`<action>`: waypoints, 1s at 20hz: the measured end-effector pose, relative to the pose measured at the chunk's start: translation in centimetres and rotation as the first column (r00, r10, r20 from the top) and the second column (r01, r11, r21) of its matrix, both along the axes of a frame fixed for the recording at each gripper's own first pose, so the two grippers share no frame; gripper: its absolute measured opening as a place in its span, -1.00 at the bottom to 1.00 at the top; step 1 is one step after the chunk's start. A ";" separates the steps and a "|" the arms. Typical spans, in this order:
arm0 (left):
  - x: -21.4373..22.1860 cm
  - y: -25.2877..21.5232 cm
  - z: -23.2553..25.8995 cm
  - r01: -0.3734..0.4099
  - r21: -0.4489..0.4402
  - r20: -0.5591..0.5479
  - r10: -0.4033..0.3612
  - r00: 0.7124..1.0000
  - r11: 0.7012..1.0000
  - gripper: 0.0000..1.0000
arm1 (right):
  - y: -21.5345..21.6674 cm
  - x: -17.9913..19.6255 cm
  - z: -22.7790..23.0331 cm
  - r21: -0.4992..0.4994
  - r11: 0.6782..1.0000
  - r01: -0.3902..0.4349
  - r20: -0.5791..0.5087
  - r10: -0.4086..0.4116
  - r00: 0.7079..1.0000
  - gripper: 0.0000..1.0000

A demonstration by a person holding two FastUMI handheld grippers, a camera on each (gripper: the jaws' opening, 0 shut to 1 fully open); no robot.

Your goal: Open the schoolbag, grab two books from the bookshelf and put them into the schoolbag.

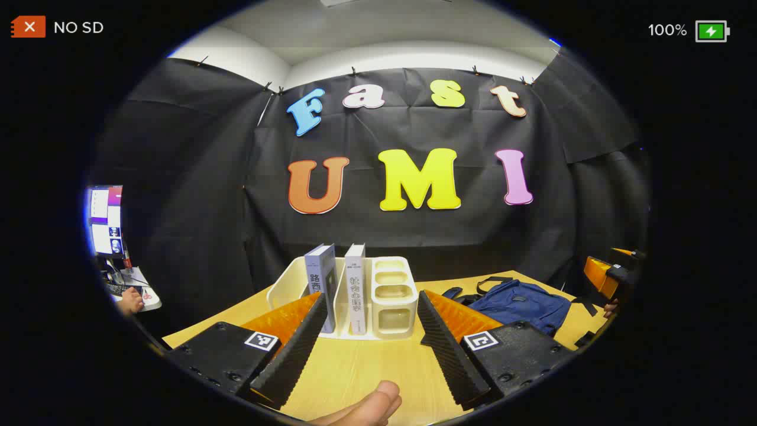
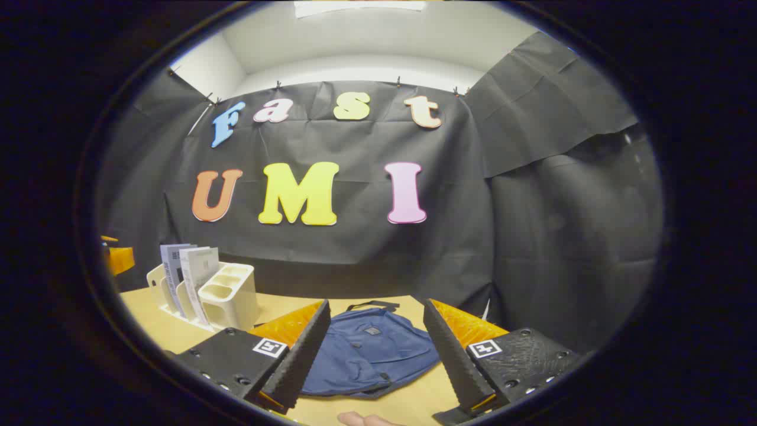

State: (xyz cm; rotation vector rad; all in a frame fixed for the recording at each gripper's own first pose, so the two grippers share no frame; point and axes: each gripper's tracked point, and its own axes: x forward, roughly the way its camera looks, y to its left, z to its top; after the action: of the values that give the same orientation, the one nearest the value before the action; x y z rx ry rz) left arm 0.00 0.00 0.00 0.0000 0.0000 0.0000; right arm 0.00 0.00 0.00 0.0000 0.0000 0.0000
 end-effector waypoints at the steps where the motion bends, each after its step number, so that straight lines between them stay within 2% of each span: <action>1: -0.3 0.9 -0.3 -0.009 -0.001 -0.007 0.009 1.000 1.000 0.95 | 0.7 0.0 -0.2 -0.007 1.000 -0.006 -0.011 0.006 1.000 0.87; 2: -0.5 1.5 -0.6 -0.005 -0.006 -0.011 0.005 1.000 1.000 0.95 | 1.5 0.0 -0.4 -0.021 1.000 -0.015 -0.021 0.015 1.000 0.91; 4: -0.6 2.4 -0.6 0.000 -0.001 -0.021 0.000 1.000 1.000 0.95 | 2.8 -0.4 -0.7 -0.046 0.998 -0.030 -0.038 0.028 0.999 0.86; 5: -0.7 2.8 -0.3 -0.008 -0.010 -0.012 0.007 1.000 1.000 0.96 | 3.1 -0.6 -0.6 -0.060 0.998 -0.026 -0.039 0.023 0.999 0.96; 6: -0.7 3.0 -0.3 -0.001 -0.013 -0.020 0.001 1.000 1.000 1.00 | 3.4 -0.7 -0.7 -0.072 0.997 -0.024 -0.040 0.021 0.999 0.96; 8: -0.8 3.5 -0.3 -0.001 -0.008 -0.015 0.001 1.000 1.000 0.96 | 4.2 -1.0 -1.2 -0.101 0.995 -0.025 -0.049 0.020 0.999 0.96; 12: -0.7 4.4 -0.5 -0.008 -0.005 -0.030 0.008 1.000 1.000 0.94 | 5.3 -1.6 -1.4 -0.206 0.978 -0.043 -0.054 0.032 0.998 0.91; 14: -0.8 5.2 -0.1 -0.020 -0.002 -0.021 0.020 1.000 1.000 0.95 | 5.6 -1.7 -1.4 -0.243 0.969 -0.038 -0.047 0.027 0.999 0.96; 16: -0.9 5.4 -0.1 -0.018 -0.011 -0.019 0.018 1.000 1.000 0.95 | 6.0 -1.7 -1.9 -0.247 0.968 -0.046 -0.063 0.031 0.998 0.96; 17: -1.0 5.4 -0.1 -0.016 -0.014 -0.020 0.015 1.000 1.000 0.95 | 6.6 -1.7 -2.3 -0.239 0.969 -0.064 -0.081 0.046 0.996 0.84; 18: -1.0 5.7 -0.1 -0.017 -0.017 -0.022 0.016 1.000 1.000 0.95 | 7.1 -1.7 -2.8 -0.233 0.969 -0.077 -0.098 0.055 0.994 0.91; 20: -0.9 6.1 -0.2 -0.021 -0.016 -0.030 0.021 0.999 1.000 0.95 | 7.9 -1.2 -4.1 -0.239 0.967 -0.094 -0.143 0.061 0.988 0.91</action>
State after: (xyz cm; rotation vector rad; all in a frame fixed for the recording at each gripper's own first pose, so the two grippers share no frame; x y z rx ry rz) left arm -0.93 6.10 -0.24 -0.0166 0.0299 0.0209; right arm -1.23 7.94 -4.08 -0.2475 0.1354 0.0785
